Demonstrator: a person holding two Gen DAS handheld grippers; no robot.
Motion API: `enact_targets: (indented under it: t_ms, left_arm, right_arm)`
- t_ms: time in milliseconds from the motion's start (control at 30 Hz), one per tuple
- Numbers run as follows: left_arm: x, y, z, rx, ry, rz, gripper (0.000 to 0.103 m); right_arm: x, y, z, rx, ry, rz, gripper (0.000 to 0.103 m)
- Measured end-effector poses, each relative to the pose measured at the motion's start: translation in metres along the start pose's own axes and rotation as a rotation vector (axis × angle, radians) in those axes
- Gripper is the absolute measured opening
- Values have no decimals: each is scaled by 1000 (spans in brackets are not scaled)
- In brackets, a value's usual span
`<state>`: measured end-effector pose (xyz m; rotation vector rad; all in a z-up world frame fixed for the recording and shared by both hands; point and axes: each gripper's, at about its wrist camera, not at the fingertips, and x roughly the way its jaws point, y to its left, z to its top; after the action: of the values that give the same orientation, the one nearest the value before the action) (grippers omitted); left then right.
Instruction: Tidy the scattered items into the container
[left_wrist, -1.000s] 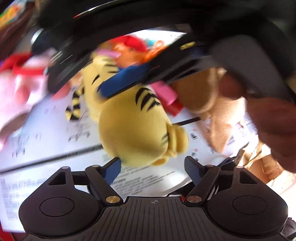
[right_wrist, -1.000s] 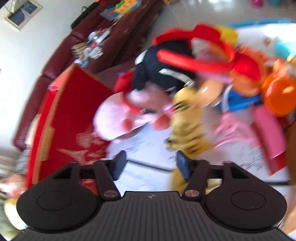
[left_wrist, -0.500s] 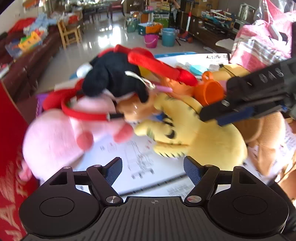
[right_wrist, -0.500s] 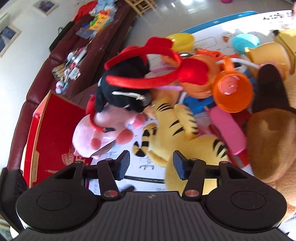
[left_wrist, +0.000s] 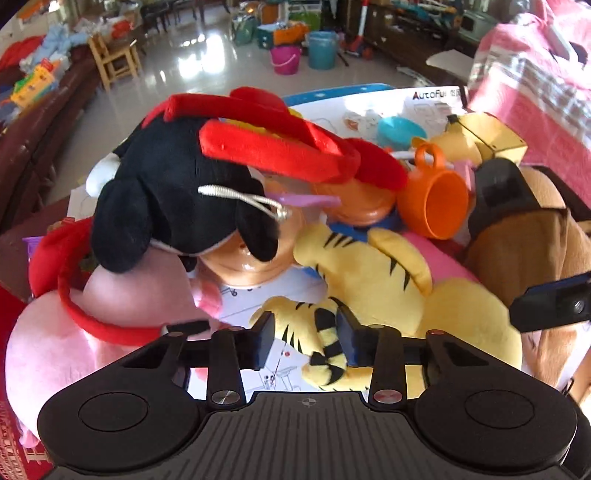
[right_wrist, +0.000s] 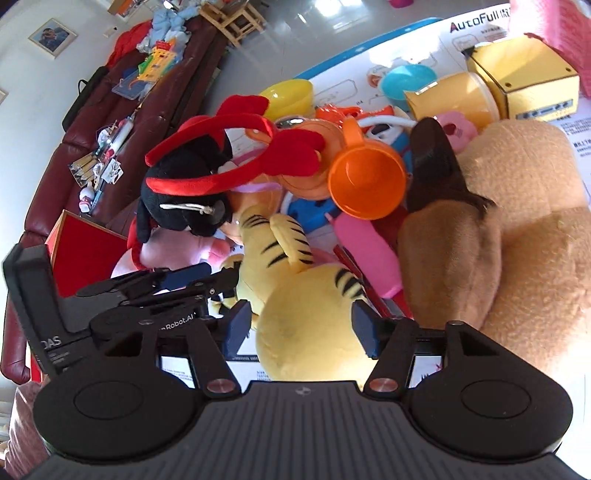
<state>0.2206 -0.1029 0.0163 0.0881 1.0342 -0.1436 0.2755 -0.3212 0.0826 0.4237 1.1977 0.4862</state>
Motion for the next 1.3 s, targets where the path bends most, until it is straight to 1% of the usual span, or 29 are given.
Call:
enact_targets:
  t_ms: [33, 67, 200, 333, 467, 533, 567, 667, 767, 933, 1000, 1067, 1133, 1167, 1300]
  left_arm:
    - [-1, 0, -5, 11, 9, -3, 25]
    - [-1, 0, -9, 14, 25, -7, 9]
    - [-5, -2, -27, 36, 40, 4, 10]
    - [-10, -4, -46, 35, 58, -18, 10]
    - [-12, -11, -61, 17, 65, -46, 10]
    - [-11, -17, -68, 26, 71, -52, 9]
    - [-11, -20, -71, 32, 71, -46, 8]
    - [-10, -20, -74, 11, 70, -59, 8]
    - [-9, -19, -75, -10, 71, -76, 6]
    - [-5, -30, -80, 14, 68, -64, 6]
    - [-4, -31, -82, 7, 70, -70, 6]
    - [-3, -33, -84, 1, 69, -75, 6]
    - [-2, -32, -84, 4, 68, -74, 6]
    - [-2, -31, -83, 3, 68, -75, 6]
    - [2, -30, -86, -9, 67, -91, 6]
  right_arm:
    - [-2, -2, -3, -2, 6, 1, 70]
    - [-2, -4, -6, -3, 15, -3, 71]
    - [-3, -12, -17, 21, 49, -10, 71]
    - [-2, -13, -29, 52, 78, 15, 73]
    - [6, -9, -34, 80, 107, 31, 74]
    - [9, -6, -34, 104, 114, 33, 77]
    - [10, -5, -33, 117, 115, 38, 80]
    - [8, -4, -28, 145, 109, 47, 81]
    - [0, -8, -19, 173, 80, 30, 89]
    - [0, -35, -7, 358, 58, 19, 89]
    - [4, -38, -4, 400, 32, -8, 89]
    - [11, -36, -2, 401, 14, -22, 89]
    - [22, -30, -2, 394, 25, -28, 89]
    - [27, -26, -2, 376, 34, -30, 91]
    - [35, 0, -4, 190, 27, -113, 96]
